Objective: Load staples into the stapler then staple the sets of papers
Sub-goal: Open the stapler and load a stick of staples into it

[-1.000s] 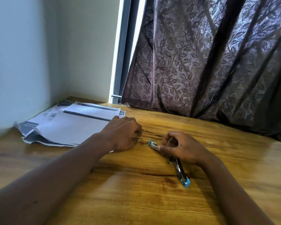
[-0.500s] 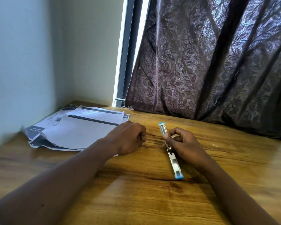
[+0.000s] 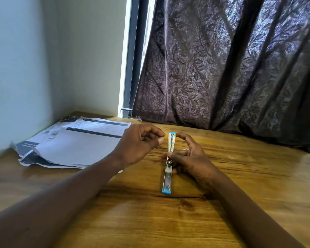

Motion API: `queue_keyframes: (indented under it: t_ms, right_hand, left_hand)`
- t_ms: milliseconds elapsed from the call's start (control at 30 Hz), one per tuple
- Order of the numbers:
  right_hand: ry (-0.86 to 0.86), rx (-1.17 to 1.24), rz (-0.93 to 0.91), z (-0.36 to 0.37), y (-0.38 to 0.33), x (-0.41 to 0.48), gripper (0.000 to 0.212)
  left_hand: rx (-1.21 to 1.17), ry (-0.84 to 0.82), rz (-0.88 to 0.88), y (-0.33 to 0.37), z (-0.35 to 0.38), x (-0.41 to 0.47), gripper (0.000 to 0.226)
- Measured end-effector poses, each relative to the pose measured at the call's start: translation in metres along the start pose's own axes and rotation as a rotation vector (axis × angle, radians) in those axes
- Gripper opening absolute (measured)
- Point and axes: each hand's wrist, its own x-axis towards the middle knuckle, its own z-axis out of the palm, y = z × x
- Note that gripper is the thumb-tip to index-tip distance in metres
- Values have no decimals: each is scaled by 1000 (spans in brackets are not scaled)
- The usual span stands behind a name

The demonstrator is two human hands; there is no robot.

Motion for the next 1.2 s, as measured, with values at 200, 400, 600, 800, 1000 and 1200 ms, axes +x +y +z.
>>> queue_keyframes:
  t_ms: [200,400,600,800,1000,1200]
  right_hand:
    - [-71,64,11,5,-2,-2,85]
    - [-121,83,7,6,2,0,77]
    - [-124,125,31,7,0,1,60]
    - [-124,149,40,7,2,1,55]
    - [-147,162,38,7,2,1,51]
    - [-156,172,37,6,2,1,47]
  left_hand:
    - [77,-30,54,1,2,-1,18]
    - [80,-46,97,5,1,-3,17]
    - [170,-33,108,4,6,-5,17]
    - [245,-29,136,3,5,-6,13]
    - [205,-57,97,4,6,-7,11]
    - [231,-79,77,4,6,-7,11]
